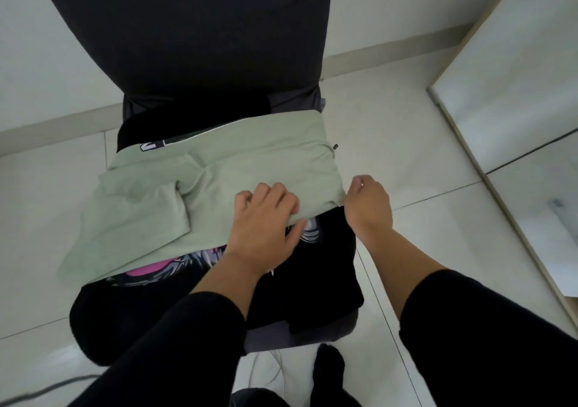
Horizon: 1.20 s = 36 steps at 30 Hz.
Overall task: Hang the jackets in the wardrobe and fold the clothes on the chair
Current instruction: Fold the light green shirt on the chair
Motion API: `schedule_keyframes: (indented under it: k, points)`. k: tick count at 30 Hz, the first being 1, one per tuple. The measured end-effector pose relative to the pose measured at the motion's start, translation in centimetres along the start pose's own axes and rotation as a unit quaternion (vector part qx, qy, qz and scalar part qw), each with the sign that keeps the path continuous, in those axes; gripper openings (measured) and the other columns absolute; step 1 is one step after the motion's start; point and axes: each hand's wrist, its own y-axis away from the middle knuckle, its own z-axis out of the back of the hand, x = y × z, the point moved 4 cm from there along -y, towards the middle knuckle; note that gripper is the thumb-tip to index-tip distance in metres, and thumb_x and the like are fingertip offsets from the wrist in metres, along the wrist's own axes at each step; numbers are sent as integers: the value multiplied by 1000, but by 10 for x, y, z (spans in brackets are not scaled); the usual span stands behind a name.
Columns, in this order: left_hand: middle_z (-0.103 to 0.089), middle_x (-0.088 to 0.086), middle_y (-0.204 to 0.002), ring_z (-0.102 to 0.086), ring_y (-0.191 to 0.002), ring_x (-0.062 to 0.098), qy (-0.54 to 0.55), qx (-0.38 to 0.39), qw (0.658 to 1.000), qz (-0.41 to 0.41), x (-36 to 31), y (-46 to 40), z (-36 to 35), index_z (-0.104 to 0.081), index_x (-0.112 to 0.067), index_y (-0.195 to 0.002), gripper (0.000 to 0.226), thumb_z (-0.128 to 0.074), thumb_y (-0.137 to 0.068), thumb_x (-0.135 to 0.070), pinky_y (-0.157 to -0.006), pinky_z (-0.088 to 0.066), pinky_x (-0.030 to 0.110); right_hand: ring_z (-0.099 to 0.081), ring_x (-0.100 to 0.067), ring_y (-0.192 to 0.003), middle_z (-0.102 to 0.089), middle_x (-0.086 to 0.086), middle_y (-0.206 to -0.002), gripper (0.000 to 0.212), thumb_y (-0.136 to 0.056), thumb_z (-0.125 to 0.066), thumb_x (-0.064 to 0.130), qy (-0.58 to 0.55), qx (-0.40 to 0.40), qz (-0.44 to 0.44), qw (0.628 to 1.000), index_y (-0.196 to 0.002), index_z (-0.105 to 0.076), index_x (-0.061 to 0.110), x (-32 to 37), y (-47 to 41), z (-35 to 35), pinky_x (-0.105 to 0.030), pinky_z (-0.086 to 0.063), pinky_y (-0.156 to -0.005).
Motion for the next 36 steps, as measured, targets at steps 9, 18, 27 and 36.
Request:
schedule_keyframes:
  k: [9, 18, 27, 36]
  points:
    - [-56, -7, -79, -53, -77, 20, -65, -23, 997, -41, -26, -6, -9, -59, -25, -83, 4, -60, -87, -24, -73, -25, 32, -51, -20, -70, -50, 1, -68, 32, -95, -47, 28, -197, 103, -180, 958, -67, -53, 15, -17, 3, -6, -26, -41, -67]
    - [-52, -7, -89, -51, -85, 21, -39, -5, 999, -25, -38, -5, -17, -54, -25, -89, 8, -47, -86, -27, -78, -30, 34, -61, -25, -74, -68, -11, -96, 25, -94, -42, 18, -401, 74, -291, 866, -102, -64, 9, -27, 5, -3, -28, -47, -62]
    - [-52, -11, -101, -47, -97, 17, 39, 34, 998, 33, -37, -17, -28, -57, -31, -98, 12, -48, -91, -29, -82, -34, 32, -56, -28, -84, -64, -8, -91, 11, -83, -55, 20, -167, 118, -187, 961, -88, -60, 12, -22, -2, -9, -30, -47, -76]
    - [-53, -3, -109, -41, -108, 18, 73, -61, 974, 207, 27, 10, 18, -58, -21, -106, 19, -43, -94, -19, -91, -27, 31, -33, -26, -131, -36, -6, -143, 57, -82, -45, 1, 103, -16, 137, 985, -134, -45, 25, 46, 25, 0, -38, -30, -103]
